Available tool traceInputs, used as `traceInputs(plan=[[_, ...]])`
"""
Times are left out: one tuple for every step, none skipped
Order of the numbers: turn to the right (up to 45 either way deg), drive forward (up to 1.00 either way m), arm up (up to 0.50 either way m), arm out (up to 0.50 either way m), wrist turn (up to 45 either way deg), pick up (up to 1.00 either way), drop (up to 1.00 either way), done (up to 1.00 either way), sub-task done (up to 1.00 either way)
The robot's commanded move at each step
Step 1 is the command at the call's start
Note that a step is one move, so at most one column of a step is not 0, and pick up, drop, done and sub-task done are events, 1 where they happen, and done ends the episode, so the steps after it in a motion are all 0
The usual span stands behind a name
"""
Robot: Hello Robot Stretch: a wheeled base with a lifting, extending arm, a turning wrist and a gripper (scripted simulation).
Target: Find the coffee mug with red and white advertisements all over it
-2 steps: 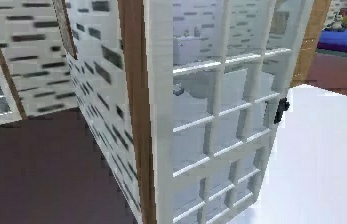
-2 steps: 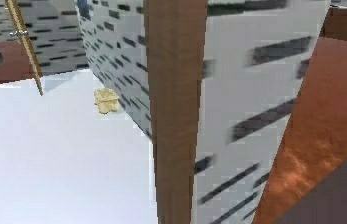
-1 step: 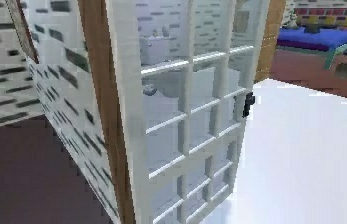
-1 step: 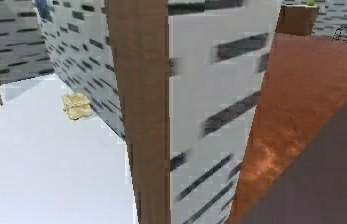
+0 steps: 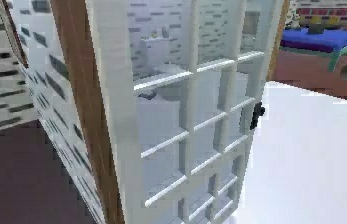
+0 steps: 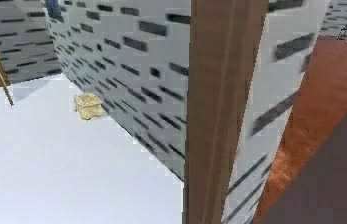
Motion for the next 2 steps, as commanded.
traceInputs(plan=[[42.0,0.00,0.00,0.00,0.0,0.00,0.00,0.00,0.00],[0.0,1.00,0.00,0.00,0.0,0.00,0.00,0.00,0.00]])
